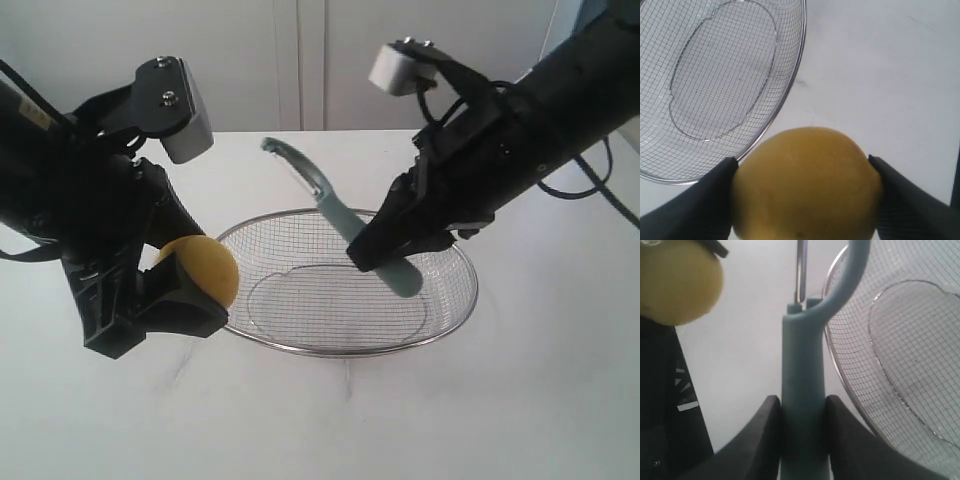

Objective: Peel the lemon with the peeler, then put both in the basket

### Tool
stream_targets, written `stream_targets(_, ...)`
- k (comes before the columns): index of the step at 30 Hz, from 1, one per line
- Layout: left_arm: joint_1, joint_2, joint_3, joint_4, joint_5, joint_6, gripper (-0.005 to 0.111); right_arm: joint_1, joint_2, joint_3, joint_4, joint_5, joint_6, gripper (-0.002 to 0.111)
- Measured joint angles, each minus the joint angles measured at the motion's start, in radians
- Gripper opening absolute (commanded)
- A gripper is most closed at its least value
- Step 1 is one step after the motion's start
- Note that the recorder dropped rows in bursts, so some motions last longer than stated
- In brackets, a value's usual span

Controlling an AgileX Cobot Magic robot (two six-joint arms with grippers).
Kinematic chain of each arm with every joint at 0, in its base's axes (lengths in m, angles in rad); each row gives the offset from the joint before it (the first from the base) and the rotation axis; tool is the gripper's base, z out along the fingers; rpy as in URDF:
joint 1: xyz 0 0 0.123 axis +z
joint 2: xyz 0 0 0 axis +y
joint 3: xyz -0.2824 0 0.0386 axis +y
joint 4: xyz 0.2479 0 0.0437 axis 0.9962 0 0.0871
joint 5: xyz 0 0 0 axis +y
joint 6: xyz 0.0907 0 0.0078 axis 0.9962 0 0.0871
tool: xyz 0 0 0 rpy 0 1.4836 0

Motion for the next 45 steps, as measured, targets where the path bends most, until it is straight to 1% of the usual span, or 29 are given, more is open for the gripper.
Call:
stream_targets(2,0.000,0.000,0.000,-0.002,-0.001,0.000,0.000,0.042,-0.002,0.003,-0.002,-0.022,-0.007,0.000)
stream_targets(5,0.000,0.000,0.000,-0.004,-0.001,0.000,0.000,0.104,-0.005,0.034,-0.040,-0.105,0.005,0.000)
stream_targets(10,0.000,0.000,0.000,-0.006,-0.001,0.000,0.000,0.200,-0.053,0.156,-0.118,-0.315,0.074,0.000)
stream_targets(17,0.000,0.000,0.000,-0.011,-0.005,0.000,0.000,0.308,-0.175,0.344,-0.184,-0.661,0.249,0.000)
stream_targets(23,0.000,0.000,0.000,-0.044,-0.024,0.000,0.000,0.393,-0.196,0.441,-0.223,-0.849,0.360,0.000)
stream_targets(30,0.000,0.000,0.000,-0.048,-0.044,0.000,0.000,0.459,-0.196,0.457,-0.226,-0.930,0.420,0.000)
stream_targets(36,0.000,0.002,0.002,-0.048,-0.063,0.000,0.000,0.466,-0.196,0.457,-0.226,-0.948,0.444,0.000)
stream_targets(45,0.000,0.002,0.041,-0.059,-0.182,0.000,0.000,0.471,-0.196,0.457,-0.226,-0.948,0.448,0.000)
